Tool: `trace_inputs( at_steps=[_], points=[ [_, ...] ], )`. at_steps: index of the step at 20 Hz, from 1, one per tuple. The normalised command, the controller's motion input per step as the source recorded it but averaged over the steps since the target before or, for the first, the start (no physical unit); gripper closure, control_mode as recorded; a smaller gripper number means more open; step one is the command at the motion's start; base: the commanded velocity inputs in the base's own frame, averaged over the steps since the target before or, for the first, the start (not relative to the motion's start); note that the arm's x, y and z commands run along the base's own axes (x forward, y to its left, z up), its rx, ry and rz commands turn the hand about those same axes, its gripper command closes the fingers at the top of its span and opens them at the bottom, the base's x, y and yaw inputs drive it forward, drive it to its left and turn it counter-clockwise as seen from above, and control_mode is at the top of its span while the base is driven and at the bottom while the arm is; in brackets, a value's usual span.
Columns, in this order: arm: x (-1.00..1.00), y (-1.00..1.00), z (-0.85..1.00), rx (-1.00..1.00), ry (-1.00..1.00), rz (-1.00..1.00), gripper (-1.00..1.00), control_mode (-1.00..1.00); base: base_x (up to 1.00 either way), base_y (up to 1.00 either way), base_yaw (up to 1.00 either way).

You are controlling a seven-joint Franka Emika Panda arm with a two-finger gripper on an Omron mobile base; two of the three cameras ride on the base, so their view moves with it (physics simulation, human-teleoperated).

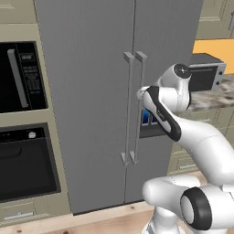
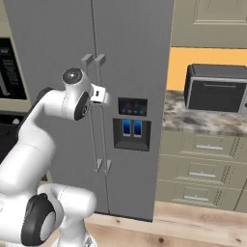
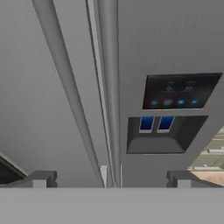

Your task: Open the fridge, grab two sodas, and place both sodas inside the bowl with ice on the dining counter.

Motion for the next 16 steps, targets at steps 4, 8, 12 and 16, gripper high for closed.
trace_inputs(
  at_steps=[4, 8, 12, 16],
  points=[
    [0.45, -0.01, 0.0, 0.0, -0.02, -0.08, -1.0, -1.0, 0.0, 0.0, 0.0],
    [0.5, 0.03, 0.0, 0.0, -0.01, -0.06, -1.0, -1.0, 0.0, 0.0, 0.0],
    [0.51, 0.0, -0.02, 0.0, -0.01, -0.03, -1.0, -1.0, 0.0, 0.0, 0.0],
    [0.53, 0.0, -0.05, 0.0, -0.02, -0.01, -1.0, -1.0, 0.0, 0.0, 0.0]
  ],
)
